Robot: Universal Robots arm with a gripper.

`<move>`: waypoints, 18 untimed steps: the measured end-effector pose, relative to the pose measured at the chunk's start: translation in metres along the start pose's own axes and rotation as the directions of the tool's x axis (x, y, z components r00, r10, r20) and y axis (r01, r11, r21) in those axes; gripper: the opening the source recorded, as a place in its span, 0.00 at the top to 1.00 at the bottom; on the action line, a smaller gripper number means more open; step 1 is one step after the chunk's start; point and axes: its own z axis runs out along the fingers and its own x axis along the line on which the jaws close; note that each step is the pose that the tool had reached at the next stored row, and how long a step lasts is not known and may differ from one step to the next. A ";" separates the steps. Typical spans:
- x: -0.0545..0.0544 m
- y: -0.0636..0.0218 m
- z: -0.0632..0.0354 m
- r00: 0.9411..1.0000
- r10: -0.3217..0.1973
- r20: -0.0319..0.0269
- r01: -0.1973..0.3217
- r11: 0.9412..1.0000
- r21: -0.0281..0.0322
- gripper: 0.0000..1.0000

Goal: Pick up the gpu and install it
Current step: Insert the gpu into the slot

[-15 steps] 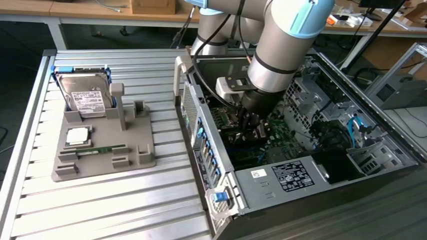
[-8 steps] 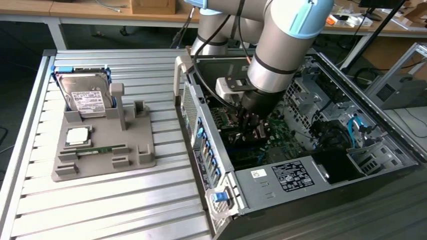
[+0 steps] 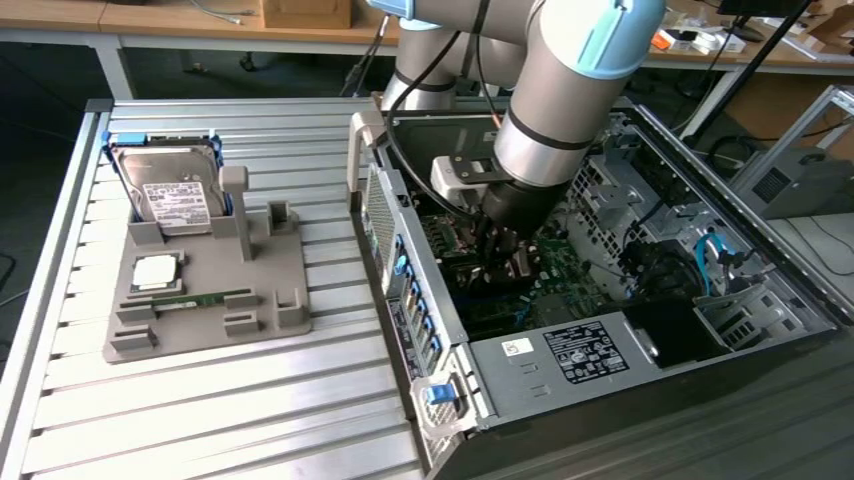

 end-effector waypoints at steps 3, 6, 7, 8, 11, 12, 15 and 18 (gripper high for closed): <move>0.000 0.0000 0.0001 1.000 0.000 0.000 0.000 1.000 0.000 0.73; 0.000 0.0000 0.0001 1.000 0.000 0.000 0.000 1.000 0.000 0.73; 0.000 0.0000 0.0001 1.000 0.000 0.000 0.000 1.000 0.000 0.73; 0.000 0.0000 0.0002 1.000 0.000 0.000 0.000 1.000 0.000 0.73; 0.000 0.0000 0.0004 1.000 0.000 -0.002 0.000 1.000 0.000 0.73; 0.000 0.0000 0.0004 1.000 0.000 -0.002 0.000 1.000 0.000 0.73; 0.000 0.0000 0.0006 1.000 0.000 -0.004 0.000 1.000 0.001 0.73; 0.000 0.0000 0.0004 1.000 0.000 -0.012 0.000 1.000 0.001 0.73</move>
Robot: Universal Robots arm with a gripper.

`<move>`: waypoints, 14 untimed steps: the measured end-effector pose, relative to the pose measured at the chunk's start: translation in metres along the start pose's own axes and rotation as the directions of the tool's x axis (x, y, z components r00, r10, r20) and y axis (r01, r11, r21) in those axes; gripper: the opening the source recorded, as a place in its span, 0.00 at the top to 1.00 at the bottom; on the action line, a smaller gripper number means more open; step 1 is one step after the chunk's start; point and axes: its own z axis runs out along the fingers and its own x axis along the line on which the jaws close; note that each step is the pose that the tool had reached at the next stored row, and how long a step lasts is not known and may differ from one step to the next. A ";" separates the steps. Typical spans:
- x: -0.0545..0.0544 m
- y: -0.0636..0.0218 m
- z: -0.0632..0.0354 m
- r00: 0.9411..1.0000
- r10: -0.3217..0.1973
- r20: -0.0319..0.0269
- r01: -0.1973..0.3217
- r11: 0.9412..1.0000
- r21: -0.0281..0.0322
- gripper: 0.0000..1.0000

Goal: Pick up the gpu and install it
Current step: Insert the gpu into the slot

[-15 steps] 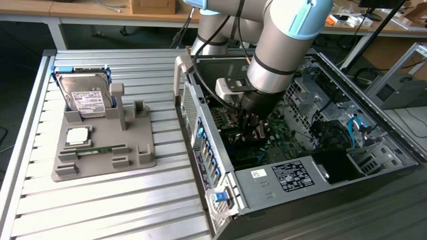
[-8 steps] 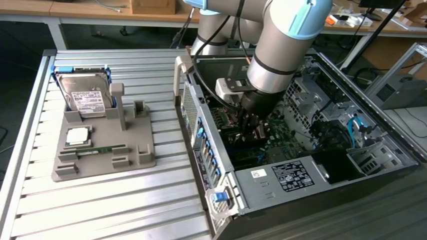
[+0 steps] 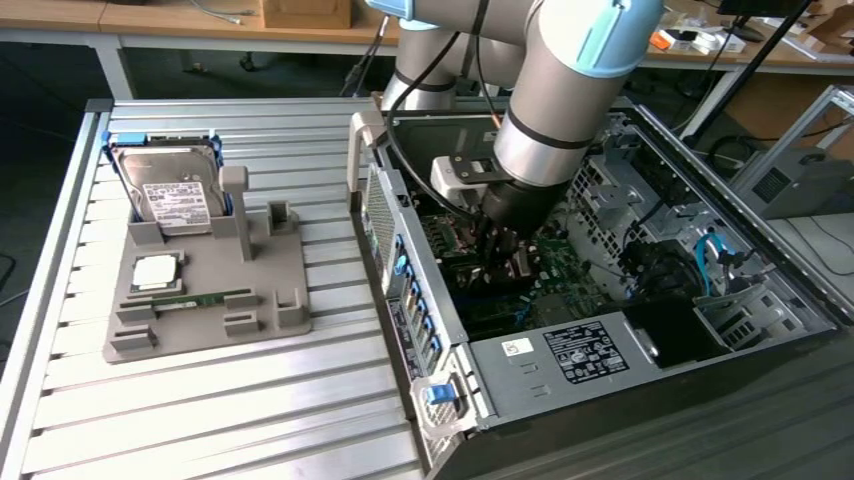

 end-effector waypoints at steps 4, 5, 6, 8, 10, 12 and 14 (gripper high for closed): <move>-0.002 0.0000 0.0000 1.000 0.000 -0.016 0.000 1.000 0.001 0.73; -0.002 -0.0001 -0.0001 1.000 0.000 -0.017 0.000 1.000 0.001 0.73; -0.003 -0.0001 -0.0001 1.000 0.000 -0.018 0.000 1.000 0.001 0.73; -0.004 -0.0002 -0.0001 1.000 0.000 -0.019 0.000 1.000 0.001 0.73; -0.004 -0.0003 -0.0001 1.000 0.000 -0.019 0.000 1.000 0.001 0.73; -0.004 -0.0003 0.0000 1.000 0.000 -0.019 0.000 1.000 0.001 0.73; -0.004 -0.0003 0.0002 1.000 0.000 -0.019 0.000 1.000 0.001 0.73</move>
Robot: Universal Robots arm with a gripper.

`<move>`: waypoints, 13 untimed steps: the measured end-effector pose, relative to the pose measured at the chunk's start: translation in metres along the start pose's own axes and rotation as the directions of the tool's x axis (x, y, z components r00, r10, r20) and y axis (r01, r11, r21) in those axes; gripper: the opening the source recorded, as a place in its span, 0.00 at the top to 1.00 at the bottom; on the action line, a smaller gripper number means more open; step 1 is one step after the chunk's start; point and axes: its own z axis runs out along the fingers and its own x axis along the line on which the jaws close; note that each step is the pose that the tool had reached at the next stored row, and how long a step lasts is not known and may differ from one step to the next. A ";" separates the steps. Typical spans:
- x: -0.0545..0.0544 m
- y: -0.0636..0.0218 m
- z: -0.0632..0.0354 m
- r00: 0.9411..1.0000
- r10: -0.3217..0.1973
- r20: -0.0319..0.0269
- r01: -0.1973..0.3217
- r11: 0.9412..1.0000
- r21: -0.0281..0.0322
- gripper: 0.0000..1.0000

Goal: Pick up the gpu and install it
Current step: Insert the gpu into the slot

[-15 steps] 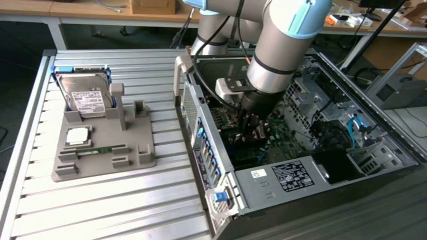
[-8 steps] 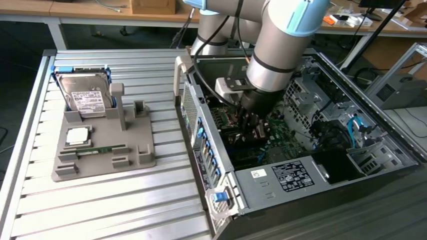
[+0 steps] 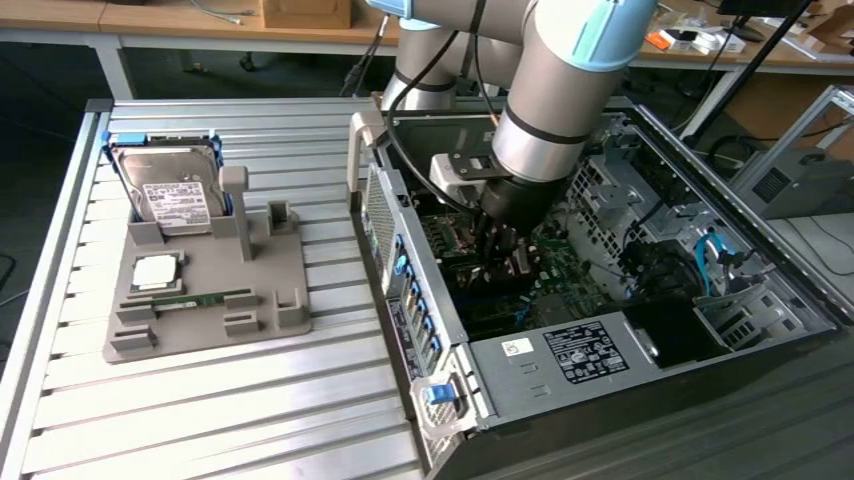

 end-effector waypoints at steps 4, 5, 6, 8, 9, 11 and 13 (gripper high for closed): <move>0.000 0.0000 0.0007 1.000 0.000 0.000 0.000 1.000 0.000 0.73; 0.000 0.0000 0.0010 1.000 0.000 0.000 0.000 1.000 0.000 0.73; 0.000 0.0000 0.0010 1.000 0.000 0.000 0.000 1.000 0.000 0.73; 0.000 0.0000 0.0011 1.000 0.000 0.000 0.000 1.000 0.000 0.73; 0.000 0.0000 0.0011 1.000 0.000 0.000 0.000 1.000 0.000 0.73; 0.000 0.0000 0.0001 1.000 0.000 0.001 0.000 1.000 0.000 0.73; 0.000 0.0000 -0.0017 1.000 0.000 0.000 0.000 1.000 0.000 0.73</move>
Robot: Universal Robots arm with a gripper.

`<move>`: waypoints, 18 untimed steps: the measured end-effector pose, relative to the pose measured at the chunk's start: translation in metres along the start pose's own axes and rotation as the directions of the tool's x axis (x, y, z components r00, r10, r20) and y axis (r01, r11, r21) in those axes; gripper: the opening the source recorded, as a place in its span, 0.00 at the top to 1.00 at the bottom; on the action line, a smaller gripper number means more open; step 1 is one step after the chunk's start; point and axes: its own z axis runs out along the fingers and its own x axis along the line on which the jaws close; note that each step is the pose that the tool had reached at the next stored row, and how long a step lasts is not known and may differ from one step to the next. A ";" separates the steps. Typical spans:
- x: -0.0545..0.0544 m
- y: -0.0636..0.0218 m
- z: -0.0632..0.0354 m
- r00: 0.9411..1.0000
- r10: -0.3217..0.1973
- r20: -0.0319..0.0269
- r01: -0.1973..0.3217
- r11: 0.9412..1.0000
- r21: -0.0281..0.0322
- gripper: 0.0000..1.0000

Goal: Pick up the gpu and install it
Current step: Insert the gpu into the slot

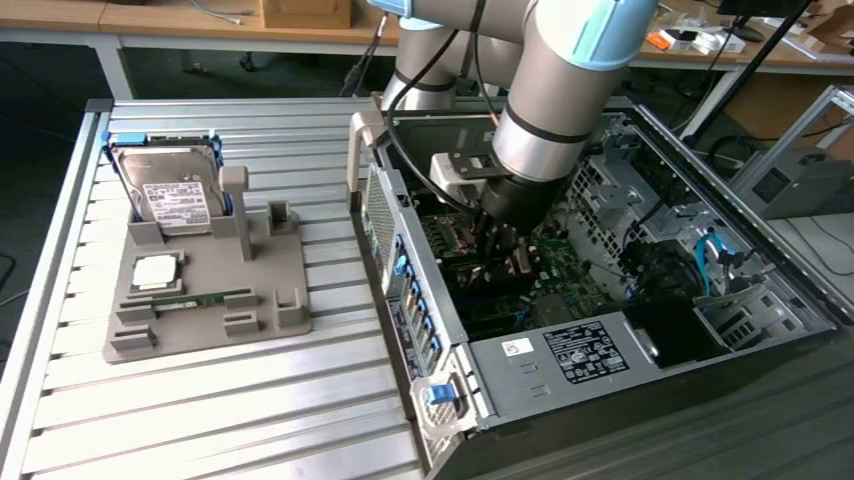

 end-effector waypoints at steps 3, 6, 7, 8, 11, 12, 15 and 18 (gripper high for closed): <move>0.000 0.0000 -0.0008 1.000 0.000 -0.001 0.000 1.000 0.000 0.73; 0.000 0.0000 -0.0006 1.000 0.000 -0.002 0.000 1.000 0.000 0.73; 0.000 0.0000 -0.0003 1.000 -0.001 -0.002 0.001 1.000 -0.001 0.73; 0.000 0.0000 -0.0001 1.000 -0.002 -0.003 0.002 1.000 -0.001 0.73; 0.000 -0.0001 0.0001 1.000 -0.018 -0.005 0.018 1.000 -0.001 0.73; 0.000 -0.0002 0.0002 1.000 -0.022 -0.005 0.022 1.000 0.000 0.73; -0.001 -0.0002 0.0002 0.999 -0.037 -0.005 0.037 0.999 0.000 0.73; -0.002 -0.0002 0.0001 0.999 -0.037 -0.005 0.037 0.999 0.000 0.73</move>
